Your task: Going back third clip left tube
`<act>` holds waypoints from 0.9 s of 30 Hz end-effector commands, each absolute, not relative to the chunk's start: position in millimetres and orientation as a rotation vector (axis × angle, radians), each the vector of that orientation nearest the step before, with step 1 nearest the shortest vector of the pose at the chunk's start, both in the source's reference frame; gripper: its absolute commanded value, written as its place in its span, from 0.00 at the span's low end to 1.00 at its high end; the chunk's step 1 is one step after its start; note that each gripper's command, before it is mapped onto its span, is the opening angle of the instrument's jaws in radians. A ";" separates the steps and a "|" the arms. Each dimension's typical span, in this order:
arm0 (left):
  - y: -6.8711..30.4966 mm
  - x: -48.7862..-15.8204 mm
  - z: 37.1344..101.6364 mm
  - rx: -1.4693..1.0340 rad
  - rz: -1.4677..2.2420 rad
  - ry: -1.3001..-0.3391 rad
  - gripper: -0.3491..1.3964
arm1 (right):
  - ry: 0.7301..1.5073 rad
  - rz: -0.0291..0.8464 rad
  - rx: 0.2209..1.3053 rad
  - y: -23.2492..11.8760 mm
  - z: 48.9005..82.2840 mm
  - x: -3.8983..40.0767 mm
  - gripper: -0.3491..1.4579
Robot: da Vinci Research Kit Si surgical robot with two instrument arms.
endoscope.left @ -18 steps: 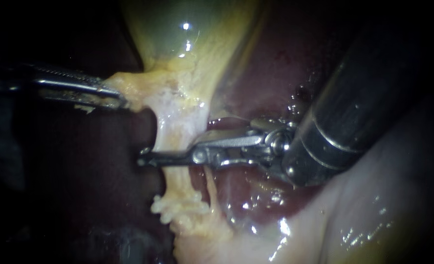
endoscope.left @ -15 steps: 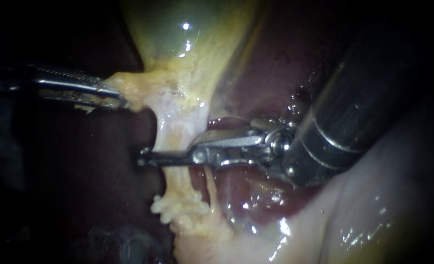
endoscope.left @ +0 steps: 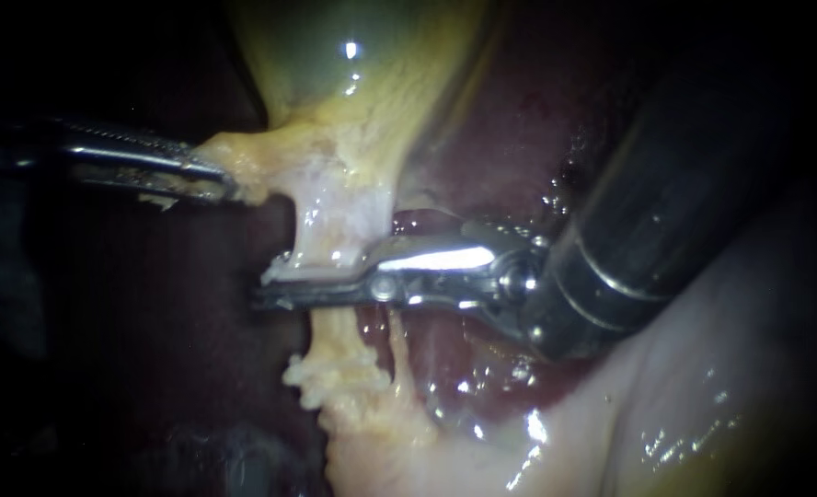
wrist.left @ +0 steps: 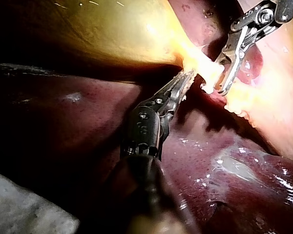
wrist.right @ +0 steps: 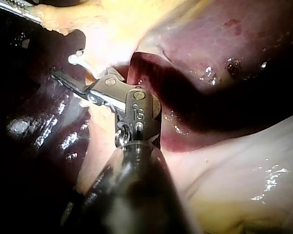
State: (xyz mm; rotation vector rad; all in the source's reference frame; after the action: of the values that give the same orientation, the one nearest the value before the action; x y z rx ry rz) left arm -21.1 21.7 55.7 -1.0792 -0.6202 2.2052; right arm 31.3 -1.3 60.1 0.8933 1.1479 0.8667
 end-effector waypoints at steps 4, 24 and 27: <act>21.7 -21.1 55.7 -1.081 2.205 -0.621 0.00 | 1.178 0.794 0.824 -1.0 60.7 31.0 0.44; 21.7 -20.8 55.7 -1.081 2.206 -0.622 0.00 | 1.268 0.500 0.629 -1.3 61.7 25.3 0.45; 21.6 -20.7 55.7 -1.082 2.206 -0.623 0.00 | 1.266 0.475 0.623 -1.0 60.9 23.6 0.45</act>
State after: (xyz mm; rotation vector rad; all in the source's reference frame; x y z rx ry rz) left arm -20.7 21.6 55.8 -1.0813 -0.6226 2.2063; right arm 23.0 -0.9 60.6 0.6198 1.2650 0.4686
